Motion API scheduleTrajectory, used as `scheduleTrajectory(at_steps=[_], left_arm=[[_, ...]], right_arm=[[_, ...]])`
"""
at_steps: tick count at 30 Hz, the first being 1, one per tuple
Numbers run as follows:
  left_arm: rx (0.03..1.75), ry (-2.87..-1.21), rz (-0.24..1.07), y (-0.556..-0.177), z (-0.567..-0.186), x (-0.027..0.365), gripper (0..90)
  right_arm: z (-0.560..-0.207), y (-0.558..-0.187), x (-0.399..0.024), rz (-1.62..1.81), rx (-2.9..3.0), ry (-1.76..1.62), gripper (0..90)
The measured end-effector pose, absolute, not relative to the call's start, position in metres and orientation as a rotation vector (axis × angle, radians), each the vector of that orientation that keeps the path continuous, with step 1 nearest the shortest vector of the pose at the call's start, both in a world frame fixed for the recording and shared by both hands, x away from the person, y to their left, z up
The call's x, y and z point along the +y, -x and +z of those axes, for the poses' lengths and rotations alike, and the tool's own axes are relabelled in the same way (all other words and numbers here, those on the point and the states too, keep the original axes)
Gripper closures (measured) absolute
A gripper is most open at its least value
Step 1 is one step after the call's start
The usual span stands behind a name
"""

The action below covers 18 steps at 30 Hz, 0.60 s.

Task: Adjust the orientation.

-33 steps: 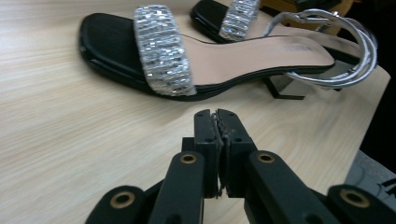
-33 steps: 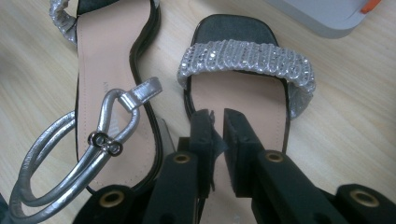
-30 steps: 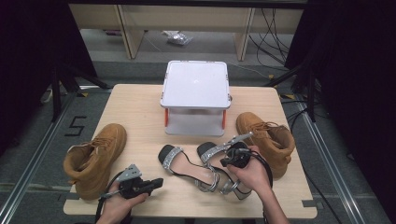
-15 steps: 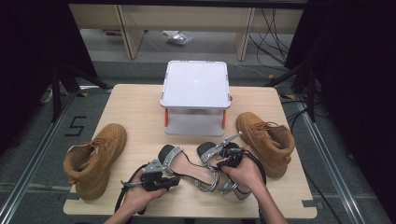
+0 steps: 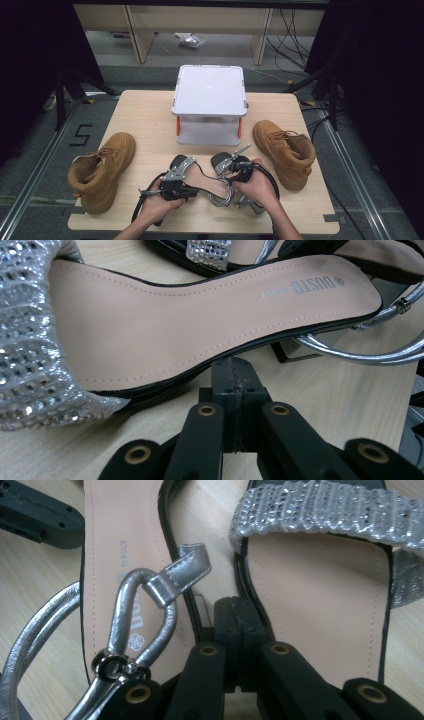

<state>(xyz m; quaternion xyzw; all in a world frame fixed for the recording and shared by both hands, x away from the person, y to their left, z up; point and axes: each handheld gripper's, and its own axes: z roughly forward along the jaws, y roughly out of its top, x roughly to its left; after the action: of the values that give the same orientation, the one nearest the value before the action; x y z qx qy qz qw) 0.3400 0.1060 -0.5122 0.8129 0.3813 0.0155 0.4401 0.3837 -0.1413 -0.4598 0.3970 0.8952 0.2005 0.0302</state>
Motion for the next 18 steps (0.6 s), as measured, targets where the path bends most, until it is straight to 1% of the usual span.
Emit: scheduleTrajectory(at_steps=[6,8,11,13,15,18], left_arm=[[0.959,-2.019,0.036,-0.337,-0.512,0.116,89.5],[0.963,-2.029,0.047,-0.335,-0.513,0.120,89.5],[0.989,-2.010,0.056,-0.333,-0.515,0.125,89.5],[0.996,-2.013,0.059,-0.332,-0.515,0.128,89.5],[0.992,-2.025,0.059,-0.332,-0.514,0.130,89.5],[1.006,-2.023,0.059,-0.332,-0.514,0.135,89.5]], right_arm=[[-0.463,-0.371,-0.128,0.641,2.832,-1.163,90.0],[-0.467,-0.368,-0.124,0.655,2.864,-1.096,90.0],[-0.469,-0.359,-0.114,0.698,2.909,-1.118,90.0],[-0.471,-0.356,-0.108,0.710,2.930,-1.081,90.0],[-0.471,-0.353,-0.103,0.696,2.928,-1.119,90.0],[-0.475,-0.351,-0.099,0.744,2.955,-1.064,90.0]])
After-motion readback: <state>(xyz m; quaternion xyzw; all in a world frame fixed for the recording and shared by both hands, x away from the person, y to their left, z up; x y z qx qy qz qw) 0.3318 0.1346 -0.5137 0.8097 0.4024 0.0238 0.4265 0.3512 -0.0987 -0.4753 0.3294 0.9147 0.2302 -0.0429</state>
